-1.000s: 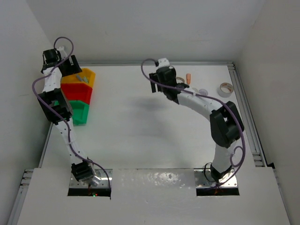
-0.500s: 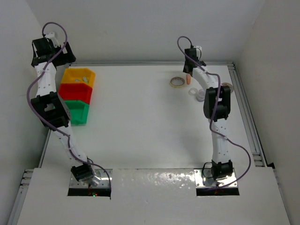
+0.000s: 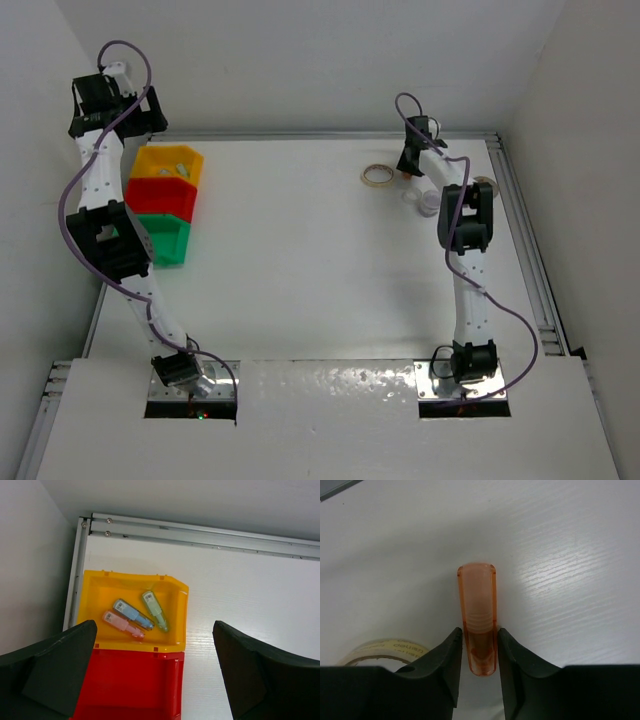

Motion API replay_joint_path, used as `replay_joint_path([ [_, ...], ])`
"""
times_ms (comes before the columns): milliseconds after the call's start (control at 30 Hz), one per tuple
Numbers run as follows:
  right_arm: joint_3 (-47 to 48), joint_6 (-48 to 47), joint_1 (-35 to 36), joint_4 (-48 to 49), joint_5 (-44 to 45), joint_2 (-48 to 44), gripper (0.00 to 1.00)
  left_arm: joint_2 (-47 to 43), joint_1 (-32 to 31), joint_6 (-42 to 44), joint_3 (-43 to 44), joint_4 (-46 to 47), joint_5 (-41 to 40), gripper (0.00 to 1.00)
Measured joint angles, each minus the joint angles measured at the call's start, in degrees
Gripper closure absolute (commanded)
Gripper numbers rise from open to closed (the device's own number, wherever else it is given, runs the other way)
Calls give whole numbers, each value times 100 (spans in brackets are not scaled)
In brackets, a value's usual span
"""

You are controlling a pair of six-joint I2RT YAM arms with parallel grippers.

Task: Sort the stationery into containers
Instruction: Pick up the stationery from the center of the board.

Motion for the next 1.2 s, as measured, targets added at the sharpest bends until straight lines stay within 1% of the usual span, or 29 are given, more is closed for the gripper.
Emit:
replay_joint_path([
  [67, -2, 61, 0, -9, 31, -2, 64, 0, 17, -31, 0, -9, 13, 0],
  [167, -2, 157, -4, -48, 90, -4, 72, 0, 35, -63, 0, -33, 31, 0],
  [200, -2, 188, -11, -63, 109, -4, 77, 0, 35, -74, 0, -33, 44, 0],
  [233, -2, 221, -17, -85, 122, -7, 99, 0, 35, -85, 0, -33, 63, 0],
  [267, -2, 254, -26, -111, 136, -13, 100, 0, 35, -103, 0, -37, 83, 0],
  [400, -140, 374, -52, -118, 149, -111, 100, 0, 35, -149, 0, -107, 232, 1],
  [500, -579, 214, -17, -15, 293, -372, 100, -7, 33, -149, 0, -197, 378, 3],
  [633, -1733, -470, 129, 315, 793, -1169, 100, -66, -42, -118, 0, -424, 750, 7],
  [700, -2509, -883, 284, 734, 1016, -1853, 100, -140, -114, -74, 0, -610, 977, 8],
  [733, -2973, -1145, 402, 1093, 1117, -2288, 100, -179, -177, -44, 0, -693, 1091, 8],
  [833, -4367, -1873, 968, 2229, 1290, -3746, 100, -326, -520, 52, 0, -997, 1423, 8],
  [900, -5222, -2347, 1606, 3143, 1266, -4710, 100, -422, -846, 116, 0, -1176, 1622, 8],
  [967, -5663, -2732, 2243, 3912, 1165, -5167, 100, -511, -1226, 138, -11, -1318, 1858, 8],
  [1067, -5947, -3121, 3139, 4675, 953, -5239, 100, -612, -1838, 140, -68, -1515, 2238, 10],
  [1167, -5901, -3206, 3613, 4872, 667, -4937, 100, -623, -2391, 129, -116, -1683, 2623, 11],
  [1200, -5855, -3206, 3705, 4907, 564, -4830, 100, -627, -2535, 120, -149, -1727, 2726, 14],
])
